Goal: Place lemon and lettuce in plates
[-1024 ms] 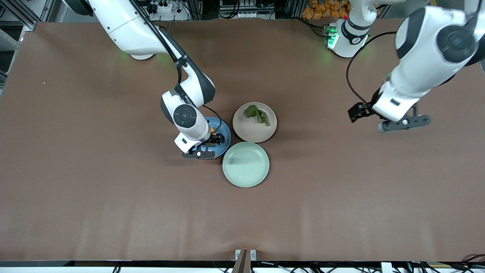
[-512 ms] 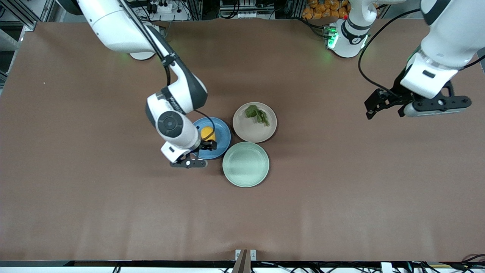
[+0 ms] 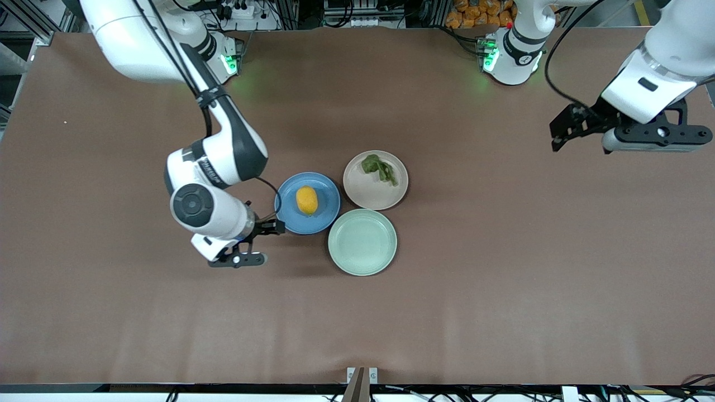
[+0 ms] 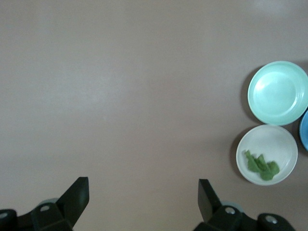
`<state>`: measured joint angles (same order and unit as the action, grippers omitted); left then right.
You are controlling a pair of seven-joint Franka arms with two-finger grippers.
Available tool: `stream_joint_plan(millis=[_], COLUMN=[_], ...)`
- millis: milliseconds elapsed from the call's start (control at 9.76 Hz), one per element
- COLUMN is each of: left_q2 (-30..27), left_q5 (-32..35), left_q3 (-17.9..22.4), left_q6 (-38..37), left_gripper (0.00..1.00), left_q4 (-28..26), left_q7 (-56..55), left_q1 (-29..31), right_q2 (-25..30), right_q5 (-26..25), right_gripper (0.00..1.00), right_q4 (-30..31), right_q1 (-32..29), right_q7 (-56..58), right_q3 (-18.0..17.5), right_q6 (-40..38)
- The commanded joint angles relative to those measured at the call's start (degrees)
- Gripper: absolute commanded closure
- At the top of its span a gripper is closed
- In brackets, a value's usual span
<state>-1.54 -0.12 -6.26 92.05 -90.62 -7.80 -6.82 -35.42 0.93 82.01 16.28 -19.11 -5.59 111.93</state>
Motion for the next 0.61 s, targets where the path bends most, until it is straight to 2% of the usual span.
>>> stream_joint_plan(millis=[0, 205, 512], left_q2=[0.0, 0.0, 0.5], left_q5=[0.4, 0.9, 1.0], left_q3=[1.1, 1.1, 0.5], left_q6=[-5.4, -6.9, -8.5], left_gripper=[0.0, 0.0, 0.0], left_q4=[2.5, 3.2, 4.1], left_q7=[2.8, 2.8, 2.4], left_q1=[-0.5, -0.5, 0.4], right_q2=[0.9, 2.3, 3.3], right_q5=[0.0, -0.2, -0.6], right_gripper=[0.0, 0.0, 0.0], right_q4=[-0.7, -0.7, -0.7], right_q1=[-2.8, -6.0, -10.1], right_q7=[1.8, 6.5, 7.0], right_q3=[-0.7, -0.6, -0.6], right_q6=[-2.1, -5.5, -7.2])
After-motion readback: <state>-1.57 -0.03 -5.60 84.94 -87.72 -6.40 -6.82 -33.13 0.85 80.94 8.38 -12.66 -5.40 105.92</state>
